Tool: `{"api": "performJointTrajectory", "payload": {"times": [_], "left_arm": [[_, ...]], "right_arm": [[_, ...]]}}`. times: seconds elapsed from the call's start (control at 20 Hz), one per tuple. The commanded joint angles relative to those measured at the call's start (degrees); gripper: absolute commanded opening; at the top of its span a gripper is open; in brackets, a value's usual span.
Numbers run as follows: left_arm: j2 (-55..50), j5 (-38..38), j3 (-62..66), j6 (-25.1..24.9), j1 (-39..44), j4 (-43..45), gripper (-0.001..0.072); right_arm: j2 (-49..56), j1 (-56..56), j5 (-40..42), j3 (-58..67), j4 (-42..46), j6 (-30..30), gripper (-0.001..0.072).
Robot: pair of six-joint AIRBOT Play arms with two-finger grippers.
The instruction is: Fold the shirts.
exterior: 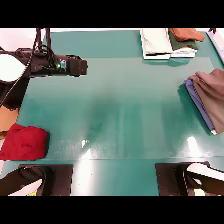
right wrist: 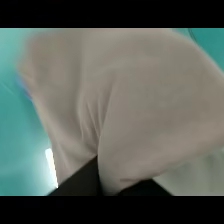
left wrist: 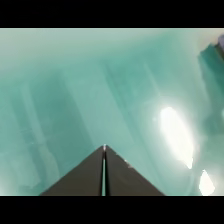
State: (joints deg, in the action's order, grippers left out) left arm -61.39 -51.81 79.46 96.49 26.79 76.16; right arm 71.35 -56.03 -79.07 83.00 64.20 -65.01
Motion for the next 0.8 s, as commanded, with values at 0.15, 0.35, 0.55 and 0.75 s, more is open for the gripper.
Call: {"api": "performJointTrajectory", "payload": {"times": [0.15, 0.35, 0.55, 0.75], "left_arm": [[0.0, -1.8, 0.0, -1.1, 0.0, 0.1, 0.0022], [0.0, -1.5, 0.0, -2.0, 0.0, 0.1, 0.0022], [0.0, -0.9, 0.0, -2.0, 0.0, -0.1, 0.0023], [0.0, -0.8, 0.0, -2.0, 0.0, 0.0, 0.0023]], "right_arm": [[-6.7, -9.4, -0.7, -14.4, 8.1, 0.1, 0.0532], [-8.1, -12.2, 0.0, -10.6, 3.7, -0.1, 0.0533], [-8.1, -3.3, 2.3, -5.2, -15.5, -0.1, 0.0532], [-8.1, 18.8, 0.4, -4.4, -21.6, -0.7, 0.053]]}}
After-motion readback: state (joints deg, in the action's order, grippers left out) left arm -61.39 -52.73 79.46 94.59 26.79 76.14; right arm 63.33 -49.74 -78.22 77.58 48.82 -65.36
